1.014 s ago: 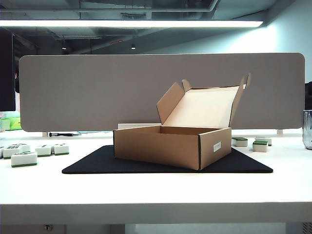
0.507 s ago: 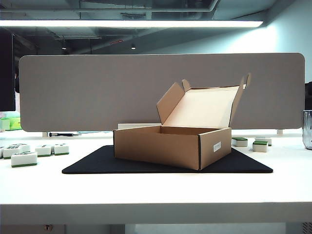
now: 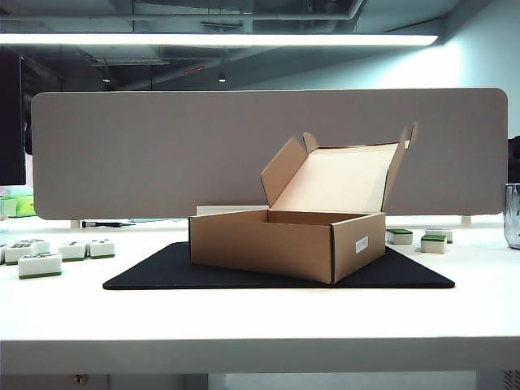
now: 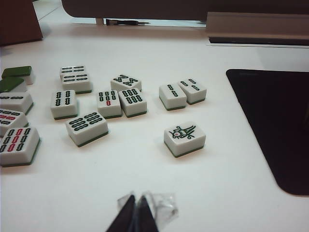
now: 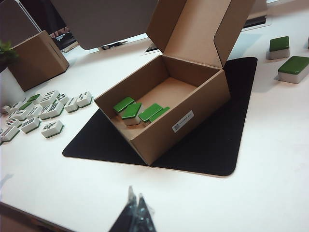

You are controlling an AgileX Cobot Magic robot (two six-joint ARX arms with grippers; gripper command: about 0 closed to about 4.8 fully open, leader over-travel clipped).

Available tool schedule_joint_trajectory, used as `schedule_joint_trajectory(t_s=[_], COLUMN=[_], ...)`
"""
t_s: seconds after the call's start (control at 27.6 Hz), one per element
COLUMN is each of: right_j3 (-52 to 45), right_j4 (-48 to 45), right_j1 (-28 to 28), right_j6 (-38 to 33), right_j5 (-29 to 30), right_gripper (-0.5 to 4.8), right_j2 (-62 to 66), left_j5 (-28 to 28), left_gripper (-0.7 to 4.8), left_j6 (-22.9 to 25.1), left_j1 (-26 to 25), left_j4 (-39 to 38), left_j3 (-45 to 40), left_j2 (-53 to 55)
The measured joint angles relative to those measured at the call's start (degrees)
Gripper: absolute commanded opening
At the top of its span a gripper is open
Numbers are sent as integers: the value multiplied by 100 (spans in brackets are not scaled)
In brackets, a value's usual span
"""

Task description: Pick up four mahjong tiles and put them into the paper box.

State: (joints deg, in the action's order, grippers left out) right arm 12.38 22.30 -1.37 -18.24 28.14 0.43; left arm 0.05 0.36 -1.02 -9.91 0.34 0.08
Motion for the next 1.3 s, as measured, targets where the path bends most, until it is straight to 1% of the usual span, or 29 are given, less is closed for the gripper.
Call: schedule_joint_trajectory(t_s=[0.07,0.18,0.22,0.25,0.33,0.36,0.54,0.76,0.91,1.01,1.3], right_j3=[0,0,-11,-39,-190,-393,-702,-1154,-1204,-1204,-1204], right_j4=[0,0,-28,-68,-238,-584,-1209,-1226,-1180,-1180,-1180], right_j1=[0,0,0,0,-4,-4,-4,-4,-48,-170,-157], right_j6=[0,396,516,525,409,225,66,-284,-345,129,918], right_j5=[0,-125,-511,-748,-1346,-1674,-2044,-2750,-2846,-2837,-2837], right_gripper=[-1,-1,-1,-1,-1,-1,-1,-1,-1,-1,-1], right_j2=[0,0,0,0,0,0,-2,-2,-2,-2,-2], left_j5=[0,0,0,0,2,2,2,4,4,7,20], left_gripper=[-5,-5,-5,-5,-5,-5,-5,-5,-5,-5,-5], left_j6=[0,0,0,0,0,0,0,0,0,0,0], left_j1=[0,0,0,0,0,0,0,0,0,0,0], left_j4=[0,0,0,0,0,0,0,0,0,0,-2], left_j3=[0,0,0,0,0,0,0,0,0,0,0], left_j2=[0,0,0,0,0,0,0,0,2,2,0])
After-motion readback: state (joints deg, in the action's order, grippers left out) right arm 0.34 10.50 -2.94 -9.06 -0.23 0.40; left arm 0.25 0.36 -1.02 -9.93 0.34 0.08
